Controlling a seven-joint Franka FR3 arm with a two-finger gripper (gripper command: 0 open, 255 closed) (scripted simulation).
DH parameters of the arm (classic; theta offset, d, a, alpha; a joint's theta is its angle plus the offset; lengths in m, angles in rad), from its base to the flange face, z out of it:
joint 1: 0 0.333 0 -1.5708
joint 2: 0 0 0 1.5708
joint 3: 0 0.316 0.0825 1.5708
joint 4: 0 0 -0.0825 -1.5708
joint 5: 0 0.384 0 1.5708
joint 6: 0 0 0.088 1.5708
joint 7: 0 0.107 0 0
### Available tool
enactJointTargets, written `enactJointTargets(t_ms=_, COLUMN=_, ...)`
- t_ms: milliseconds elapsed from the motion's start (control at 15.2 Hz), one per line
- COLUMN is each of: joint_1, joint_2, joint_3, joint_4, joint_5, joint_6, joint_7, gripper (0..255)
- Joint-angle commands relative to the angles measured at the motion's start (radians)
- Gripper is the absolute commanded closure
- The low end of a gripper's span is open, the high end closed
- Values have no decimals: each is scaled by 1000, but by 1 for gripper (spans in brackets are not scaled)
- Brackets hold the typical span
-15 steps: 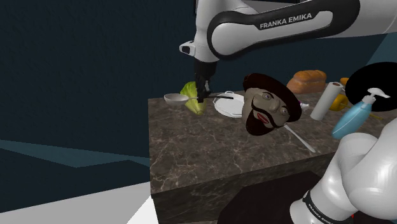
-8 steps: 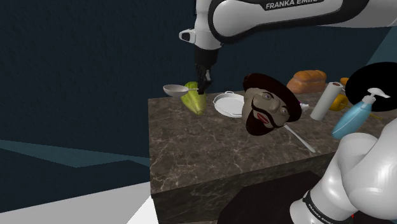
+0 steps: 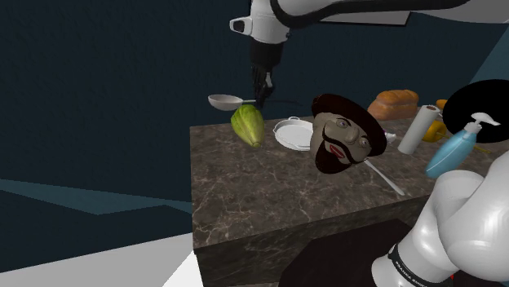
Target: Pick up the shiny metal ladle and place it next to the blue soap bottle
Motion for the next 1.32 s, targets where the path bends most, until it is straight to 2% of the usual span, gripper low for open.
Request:
enactJointTargets(t_ms=0, joint_1=0, joint_2=7, joint_3=0, joint_4=35, joint_5=0, joint_6=-29, joint_7=-2, gripper=255)
enactJointTargets(t_ms=792, joint_1=0, joint_2=50, joint_3=2, joint_4=241, joint_5=-1, joint_6=-191, joint_7=-9, gripper=255)
enactJointTargets(t_ms=1254, joint_1=-40, joint_2=-176, joint_3=-68, joint_4=11, joint_5=-4, joint_6=-181, joint_7=-117, gripper=255)
